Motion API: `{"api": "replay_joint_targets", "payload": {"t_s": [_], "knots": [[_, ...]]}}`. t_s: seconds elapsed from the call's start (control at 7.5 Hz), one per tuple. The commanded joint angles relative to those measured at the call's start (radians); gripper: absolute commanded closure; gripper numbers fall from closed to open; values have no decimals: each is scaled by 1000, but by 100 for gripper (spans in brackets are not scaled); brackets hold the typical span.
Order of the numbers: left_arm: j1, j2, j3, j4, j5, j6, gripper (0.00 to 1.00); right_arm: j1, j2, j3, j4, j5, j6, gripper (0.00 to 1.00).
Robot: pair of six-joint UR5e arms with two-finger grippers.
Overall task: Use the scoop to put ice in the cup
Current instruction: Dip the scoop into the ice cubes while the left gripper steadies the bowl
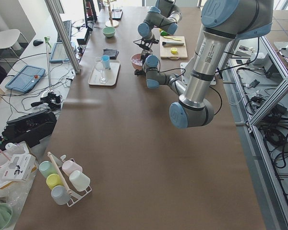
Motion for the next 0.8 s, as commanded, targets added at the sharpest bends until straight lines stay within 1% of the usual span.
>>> {"api": "replay_joint_targets", "payload": {"t_s": [0.0,0.13,0.27,0.4,0.67], "knots": [[1,-2,1,2,2,0,2,-1,-64,66,90,0,1,100],[5,-3,1,2,21,0,2,-1,-100,100,136,0,1,100],[10,-5,1,0,23,0,2,2,-120,115,169,2,1,100],[10,-7,1,0,23,0,2,2,-163,147,222,5,3,100],[10,-8,1,2,23,0,2,2,-177,151,241,5,1,100]]}}
